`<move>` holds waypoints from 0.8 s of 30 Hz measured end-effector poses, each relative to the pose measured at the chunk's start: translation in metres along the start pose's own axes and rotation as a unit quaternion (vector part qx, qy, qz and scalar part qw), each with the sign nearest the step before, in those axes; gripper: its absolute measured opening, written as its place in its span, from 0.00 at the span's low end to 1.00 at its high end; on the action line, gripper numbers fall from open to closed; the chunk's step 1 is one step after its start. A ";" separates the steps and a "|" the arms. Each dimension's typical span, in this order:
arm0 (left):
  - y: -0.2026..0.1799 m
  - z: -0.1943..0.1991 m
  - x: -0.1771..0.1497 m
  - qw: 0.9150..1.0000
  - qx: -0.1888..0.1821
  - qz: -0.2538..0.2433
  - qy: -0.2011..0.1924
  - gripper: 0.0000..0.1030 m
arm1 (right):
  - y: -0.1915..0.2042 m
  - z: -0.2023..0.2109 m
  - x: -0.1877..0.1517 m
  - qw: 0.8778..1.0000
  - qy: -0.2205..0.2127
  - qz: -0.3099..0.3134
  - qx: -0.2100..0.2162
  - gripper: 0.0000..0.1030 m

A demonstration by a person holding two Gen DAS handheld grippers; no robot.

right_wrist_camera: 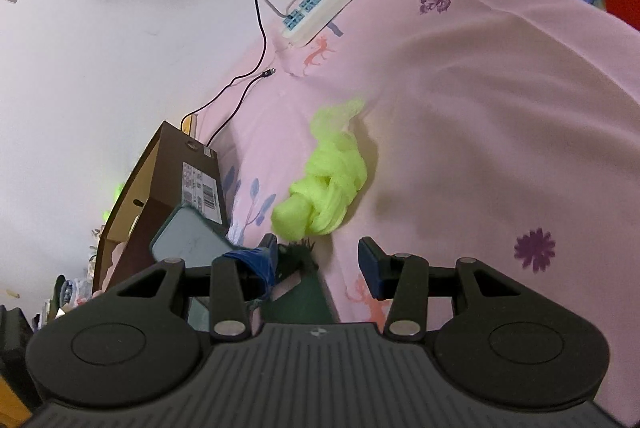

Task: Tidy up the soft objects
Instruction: 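Close the left gripper on the teal pouch while the right grips the lime mesh puff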

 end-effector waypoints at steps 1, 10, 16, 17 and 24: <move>-0.001 -0.003 0.001 1.000 0.003 -0.002 0.002 0.98 | -0.002 -0.002 0.002 1.000 0.002 -0.001 0.003 0.29; 0.006 -0.038 0.009 0.999 0.030 0.014 0.033 0.98 | -0.014 -0.019 0.027 0.999 0.013 -0.014 0.028 0.29; -0.002 -0.048 0.009 0.999 0.024 -0.004 0.044 0.98 | -0.015 -0.040 0.037 0.998 0.030 -0.031 0.037 0.30; -0.002 -0.051 0.009 0.998 0.025 -0.002 0.049 0.98 | -0.015 -0.043 0.038 0.998 0.034 -0.033 0.036 0.30; 0.003 -0.065 0.005 0.996 0.032 0.035 0.071 0.81 | -0.012 -0.065 0.044 0.998 0.041 -0.032 0.025 0.31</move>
Point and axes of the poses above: each gripper's, at about its wrist camera, not at the fingertips, and z roughly against the way its jaws point, y to its left, x to its top, the point moved 2 cm from there along -z, roughly the way its jaws point, and after that the axes turned 8 degrees about z, right-handed, at the moved point
